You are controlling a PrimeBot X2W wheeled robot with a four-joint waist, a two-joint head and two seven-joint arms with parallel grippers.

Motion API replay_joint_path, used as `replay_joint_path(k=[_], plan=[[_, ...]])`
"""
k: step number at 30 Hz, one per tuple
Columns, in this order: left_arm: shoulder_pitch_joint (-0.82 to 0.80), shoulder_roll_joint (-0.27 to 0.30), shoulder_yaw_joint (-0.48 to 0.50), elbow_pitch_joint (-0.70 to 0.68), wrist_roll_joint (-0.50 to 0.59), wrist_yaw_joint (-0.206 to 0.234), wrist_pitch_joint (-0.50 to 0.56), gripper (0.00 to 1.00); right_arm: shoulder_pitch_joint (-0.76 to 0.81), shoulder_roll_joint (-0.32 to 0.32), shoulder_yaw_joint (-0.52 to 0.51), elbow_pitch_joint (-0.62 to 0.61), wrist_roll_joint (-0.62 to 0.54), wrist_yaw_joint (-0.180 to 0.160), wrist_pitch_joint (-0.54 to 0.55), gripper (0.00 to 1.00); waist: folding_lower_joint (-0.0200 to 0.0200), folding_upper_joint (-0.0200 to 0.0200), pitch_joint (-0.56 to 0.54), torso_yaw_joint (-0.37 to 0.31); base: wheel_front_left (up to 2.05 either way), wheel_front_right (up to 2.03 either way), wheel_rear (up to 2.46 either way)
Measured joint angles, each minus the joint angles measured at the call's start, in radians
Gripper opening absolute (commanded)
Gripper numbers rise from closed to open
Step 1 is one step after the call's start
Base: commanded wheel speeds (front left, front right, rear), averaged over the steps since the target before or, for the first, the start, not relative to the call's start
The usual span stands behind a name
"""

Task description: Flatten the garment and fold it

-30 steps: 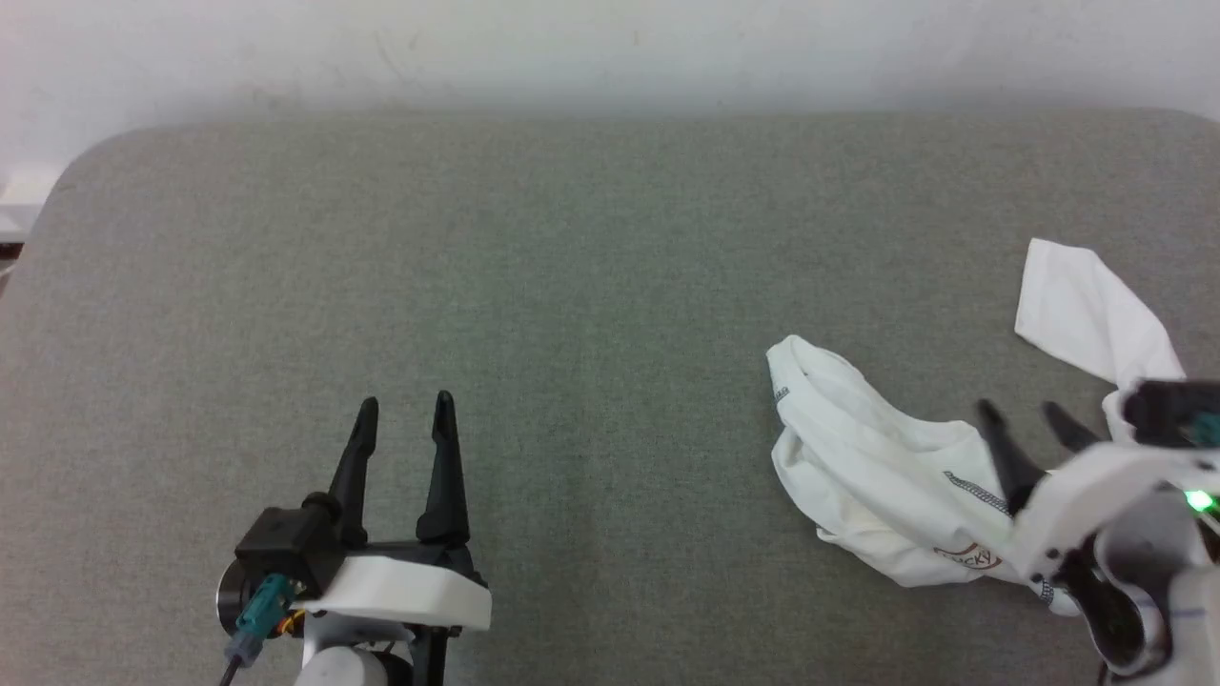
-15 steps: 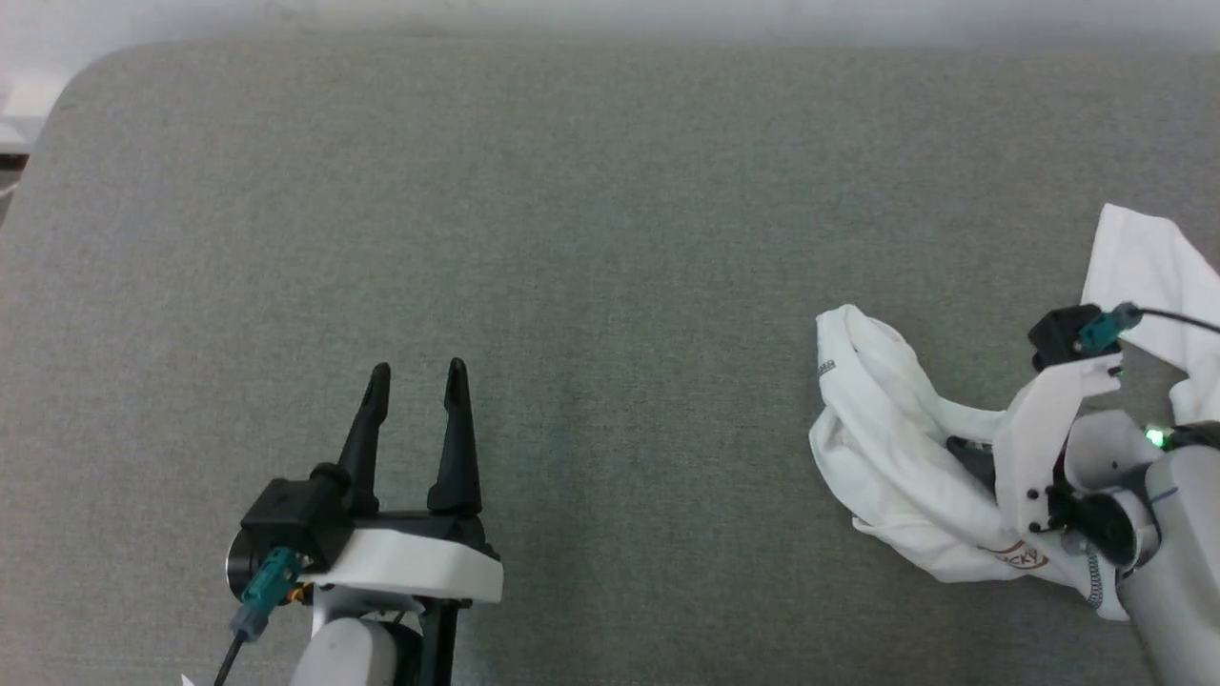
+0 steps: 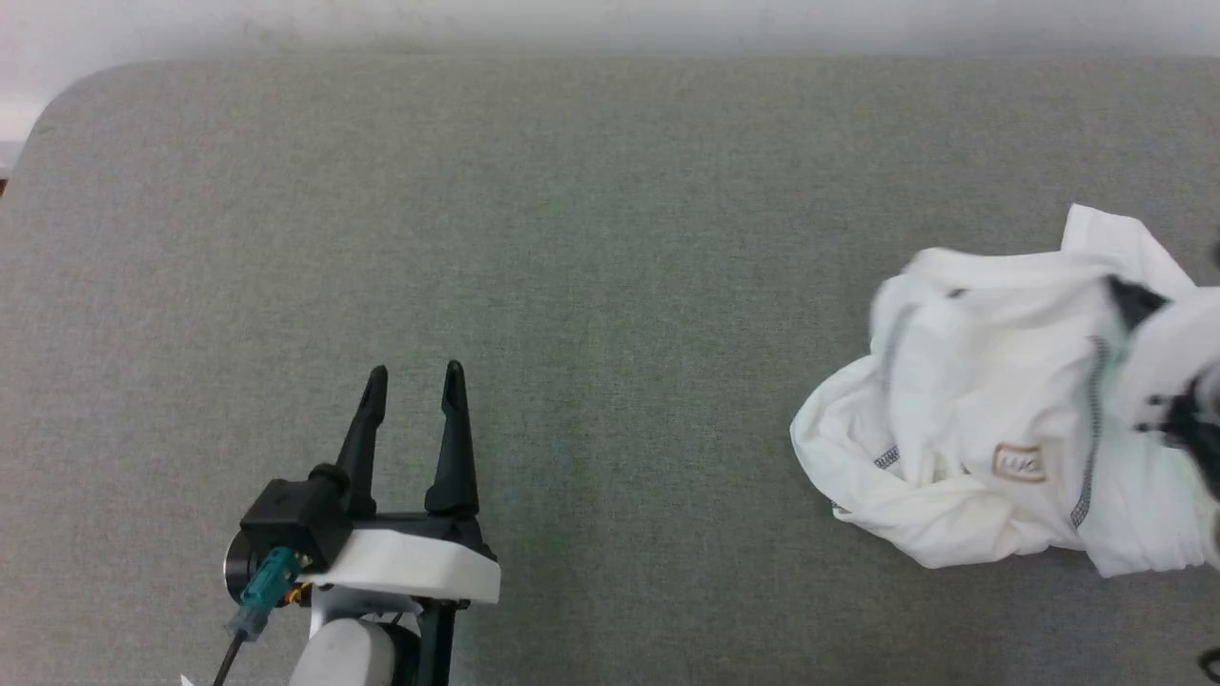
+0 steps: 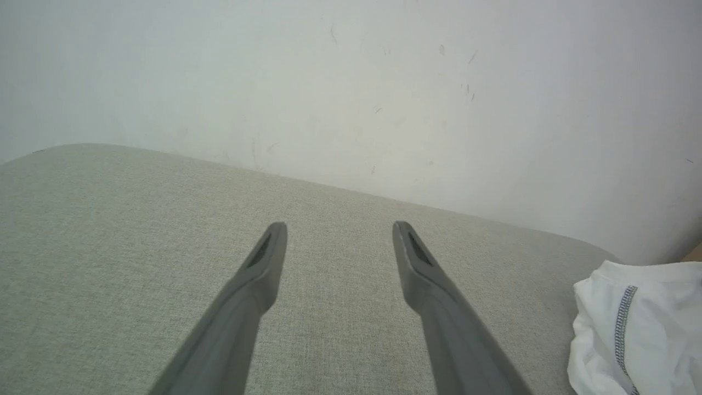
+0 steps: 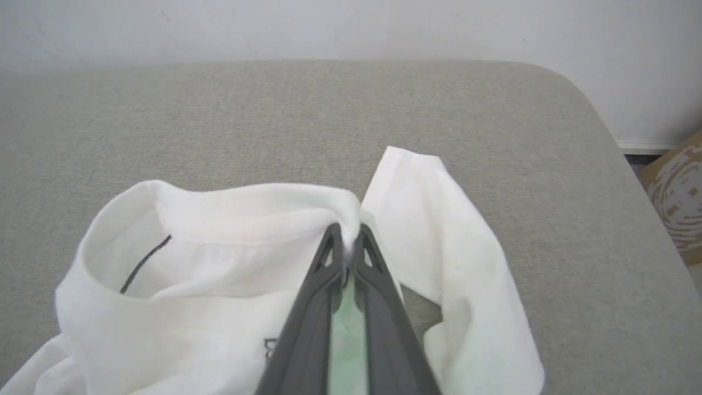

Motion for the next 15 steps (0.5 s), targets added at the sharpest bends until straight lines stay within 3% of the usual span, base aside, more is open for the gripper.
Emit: replay_joint_path(k=[7, 8, 9, 10, 11, 15], plan=[[0.000, 0.000, 0.003, 0.000, 0.000, 0.000, 0.000, 1.00, 0.061, 0.025, -0.315, 0.105, -0.124, 0.000, -0.062, 0.00, 0.0000, 0.0000, -0.016, -0.009, 0.00, 0.00, 0.00], [0.001, 0.000, 0.004, 0.000, 0.000, 0.000, 0.000, 1.00, 0.079, 0.034, -0.345, 0.124, -0.147, 0.000, -0.069, 0.10, 0.0000, 0.0000, -0.016, -0.010, 0.00, 0.00, 0.00], [0.001, 0.000, 0.007, 0.000, 0.001, 0.000, 0.000, 1.00, 0.095, 0.046, -0.369, 0.141, -0.170, 0.000, -0.080, 0.71, 0.0000, 0.0000, -0.016, -0.012, 0.00, 0.00, 0.00], [0.002, 0.000, 0.010, 0.000, 0.001, 0.000, 0.000, 1.00, 0.106, 0.062, -0.385, 0.154, -0.180, 0.000, -0.096, 0.71, 0.0000, 0.0000, -0.016, -0.015, 0.00, 0.00, 0.00], [0.004, 0.000, 0.011, 0.000, 0.002, 0.000, 0.000, 1.00, 0.111, 0.079, -0.395, 0.162, -0.184, 0.000, -0.116, 1.00, 0.0000, 0.0000, -0.017, -0.018, 0.00, 0.00, 0.00], [0.007, 0.000, 0.013, 0.007, 0.011, 0.000, 0.000, 1.00, 0.112, 0.131, -0.421, 0.136, -0.190, 0.000, -0.244, 1.00, 0.0000, 0.0000, -0.024, -0.032, 0.00, 0.00, 0.00]])
